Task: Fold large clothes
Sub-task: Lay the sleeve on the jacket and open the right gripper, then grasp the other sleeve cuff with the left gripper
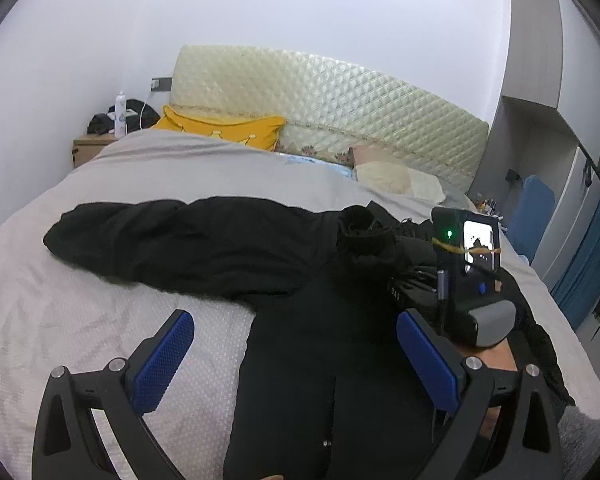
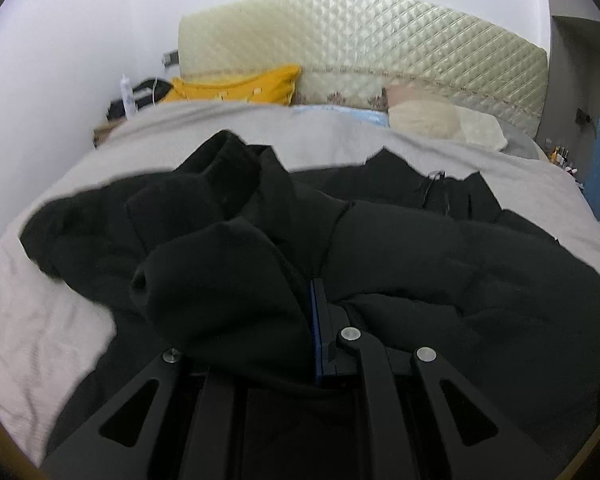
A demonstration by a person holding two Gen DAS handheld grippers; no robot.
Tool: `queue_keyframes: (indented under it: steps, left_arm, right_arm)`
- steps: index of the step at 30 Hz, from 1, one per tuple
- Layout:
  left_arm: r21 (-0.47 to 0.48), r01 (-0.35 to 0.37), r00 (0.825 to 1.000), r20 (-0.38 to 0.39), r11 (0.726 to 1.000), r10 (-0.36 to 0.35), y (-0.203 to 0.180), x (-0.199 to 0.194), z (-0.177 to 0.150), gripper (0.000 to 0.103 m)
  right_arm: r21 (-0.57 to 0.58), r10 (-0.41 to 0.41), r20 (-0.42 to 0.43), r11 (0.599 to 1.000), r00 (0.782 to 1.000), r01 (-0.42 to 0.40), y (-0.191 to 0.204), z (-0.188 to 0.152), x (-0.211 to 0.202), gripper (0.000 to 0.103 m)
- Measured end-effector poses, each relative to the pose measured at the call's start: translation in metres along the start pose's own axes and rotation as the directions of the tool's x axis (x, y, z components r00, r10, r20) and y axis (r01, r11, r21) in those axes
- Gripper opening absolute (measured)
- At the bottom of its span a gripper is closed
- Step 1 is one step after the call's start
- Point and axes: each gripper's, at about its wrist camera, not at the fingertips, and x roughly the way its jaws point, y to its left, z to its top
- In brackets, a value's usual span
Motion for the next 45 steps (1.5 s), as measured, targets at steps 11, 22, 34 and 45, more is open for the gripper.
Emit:
queue_keyframes:
  steps: [11,22,34,45]
  left_arm:
    - [0.023,-0.01,1.0,-0.012,1.0,0.01,-0.007,0.006,-0.003,0.102]
    - [0.063,-0.013,1.0,0.016,0.998,0.012,-0.023,-0.009,0.003,0.102]
    - [0.098,-0.012,0.999,0.031,0.995,0.009,-0.057,-0.04,-0.003,0.102]
    - [0.115,0.038,0.997,0.066,0.993,-0.046,-0.09,-0.065,-0.017,0.102]
  right_arm:
    - [-0.102,0.027,-0.031,0.994,0.999,-0.03,0.022,-0.004,-0.016,0.035]
    - [-0.056,0.083,0.043,0.995,0.996,-0.08,-0.001,-0.017,-0.069,0.06]
    - [0.077,0.095,0.194,0.991,0.976,-0.111,-0.055,-0.041,-0.175,0.063]
    - [0.122,-0.004,0.25,0.992,0.968,-0.027,-0.104,-0.092,-0.279,0.066]
